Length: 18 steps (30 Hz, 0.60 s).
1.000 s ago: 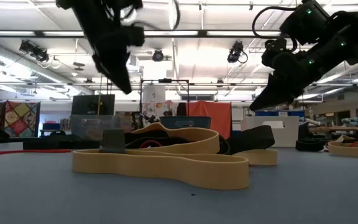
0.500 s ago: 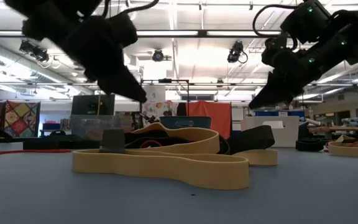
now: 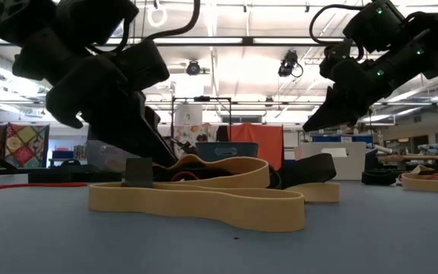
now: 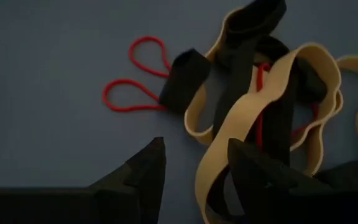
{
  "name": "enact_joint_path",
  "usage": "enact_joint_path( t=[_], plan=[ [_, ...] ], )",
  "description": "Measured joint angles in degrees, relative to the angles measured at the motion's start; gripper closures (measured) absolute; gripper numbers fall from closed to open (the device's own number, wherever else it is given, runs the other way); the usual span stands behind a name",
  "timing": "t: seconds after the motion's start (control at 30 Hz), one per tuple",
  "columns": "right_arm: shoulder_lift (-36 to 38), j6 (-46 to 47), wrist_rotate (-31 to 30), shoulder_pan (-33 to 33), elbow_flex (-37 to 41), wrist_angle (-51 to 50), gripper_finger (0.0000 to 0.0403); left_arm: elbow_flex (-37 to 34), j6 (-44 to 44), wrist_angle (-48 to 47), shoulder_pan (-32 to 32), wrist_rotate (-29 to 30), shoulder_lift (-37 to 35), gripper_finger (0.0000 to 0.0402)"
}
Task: Sort rubber bands into baskets
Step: Put the yellow rubber band into the black bin
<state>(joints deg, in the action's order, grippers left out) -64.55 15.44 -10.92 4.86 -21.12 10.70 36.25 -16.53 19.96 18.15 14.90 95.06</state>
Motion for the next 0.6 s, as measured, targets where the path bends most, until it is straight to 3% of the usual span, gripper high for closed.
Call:
enact_joint_path(
  t=[0.17,0.4,0.6],
  plan=[
    [0.0,0.0,0.0,0.0,0.0,0.0,0.0390,0.1,-0.1,0.0,0.0,-0.3,-0.2,0.0225],
    [0.0,0.0,0.0,0.0,0.0,0.0,0.0388,0.8,-0.6,-0.1,0.3,-5.1,-0.6,0.0225],
    [0.0,0.0,0.0,0.0,0.0,0.0,0.0390,1.1,-0.3,-0.4,0.8,-3.6,-0.6,0.0225]
  ],
)
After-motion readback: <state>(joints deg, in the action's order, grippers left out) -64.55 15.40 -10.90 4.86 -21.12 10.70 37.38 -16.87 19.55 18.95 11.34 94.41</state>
